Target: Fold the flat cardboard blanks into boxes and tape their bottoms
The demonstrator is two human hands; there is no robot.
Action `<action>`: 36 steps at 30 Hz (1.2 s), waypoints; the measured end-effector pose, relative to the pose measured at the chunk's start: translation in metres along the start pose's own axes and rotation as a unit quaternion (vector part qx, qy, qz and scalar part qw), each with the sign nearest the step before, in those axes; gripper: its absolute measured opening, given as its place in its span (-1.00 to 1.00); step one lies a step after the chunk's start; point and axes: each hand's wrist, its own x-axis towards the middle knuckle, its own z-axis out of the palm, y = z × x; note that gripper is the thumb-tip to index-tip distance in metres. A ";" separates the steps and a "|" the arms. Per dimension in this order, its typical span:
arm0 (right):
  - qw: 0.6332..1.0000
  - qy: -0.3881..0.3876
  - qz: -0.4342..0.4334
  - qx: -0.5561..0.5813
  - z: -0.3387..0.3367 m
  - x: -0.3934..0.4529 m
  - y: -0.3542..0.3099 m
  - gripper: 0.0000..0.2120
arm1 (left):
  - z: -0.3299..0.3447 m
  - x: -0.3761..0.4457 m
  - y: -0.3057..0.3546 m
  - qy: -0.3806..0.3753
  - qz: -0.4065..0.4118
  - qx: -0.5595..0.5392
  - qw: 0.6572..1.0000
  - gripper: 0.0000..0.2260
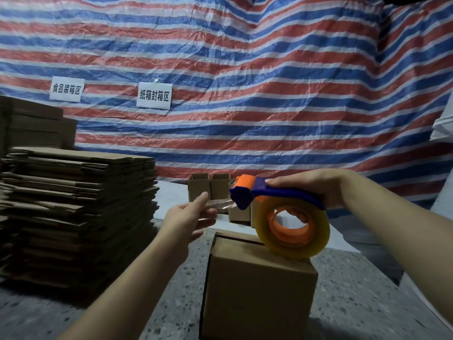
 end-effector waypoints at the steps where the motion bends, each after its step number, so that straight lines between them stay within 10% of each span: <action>1: 1.000 -0.002 0.003 -0.004 0.001 0.000 -0.002 -0.36 | 0.001 0.000 -0.002 0.012 -0.003 0.005 1.000 -0.75; 36: 0.977 -0.049 0.117 -0.171 0.013 0.017 -0.042 -0.27 | -0.006 0.011 -0.049 0.021 -0.118 -0.058 0.991 -0.73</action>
